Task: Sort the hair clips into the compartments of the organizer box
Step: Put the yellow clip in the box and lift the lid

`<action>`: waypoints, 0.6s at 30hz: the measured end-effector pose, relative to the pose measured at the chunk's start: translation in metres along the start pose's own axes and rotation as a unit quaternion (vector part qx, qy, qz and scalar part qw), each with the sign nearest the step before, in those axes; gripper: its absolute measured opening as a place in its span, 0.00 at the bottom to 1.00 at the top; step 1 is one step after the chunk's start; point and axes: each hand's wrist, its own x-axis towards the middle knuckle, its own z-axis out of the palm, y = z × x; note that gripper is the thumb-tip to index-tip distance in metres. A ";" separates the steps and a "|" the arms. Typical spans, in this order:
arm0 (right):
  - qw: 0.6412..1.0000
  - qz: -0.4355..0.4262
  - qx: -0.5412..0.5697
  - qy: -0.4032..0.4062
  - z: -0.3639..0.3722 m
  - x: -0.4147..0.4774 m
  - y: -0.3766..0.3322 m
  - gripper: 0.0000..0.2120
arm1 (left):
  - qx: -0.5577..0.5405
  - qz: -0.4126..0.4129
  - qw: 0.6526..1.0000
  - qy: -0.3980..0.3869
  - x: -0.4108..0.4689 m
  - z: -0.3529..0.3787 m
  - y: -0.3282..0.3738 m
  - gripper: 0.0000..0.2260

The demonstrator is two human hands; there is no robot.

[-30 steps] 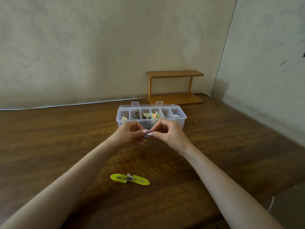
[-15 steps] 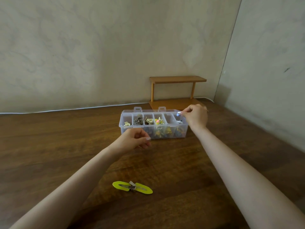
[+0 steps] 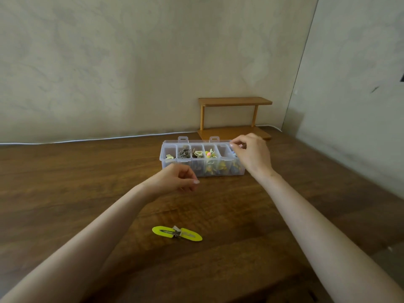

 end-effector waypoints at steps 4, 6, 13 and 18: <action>0.985 -0.029 0.081 -0.146 -0.007 -0.042 -0.037 0.07 | 0.040 -0.014 0.999 -0.008 -0.018 0.000 -0.007 0.05; 0.966 -0.029 0.104 -0.235 -0.009 -0.064 -0.051 0.07 | 0.045 -0.025 0.999 -0.014 -0.030 -0.001 -0.014 0.05; 0.902 -0.056 0.035 -0.428 -0.008 -0.115 -0.089 0.17 | 0.090 -0.028 0.991 -0.100 -0.072 -0.011 -0.021 0.08; 0.901 -0.070 -0.020 -0.427 -0.005 -0.121 -0.094 0.12 | 0.191 -0.025 0.972 -0.137 -0.081 -0.010 -0.022 0.10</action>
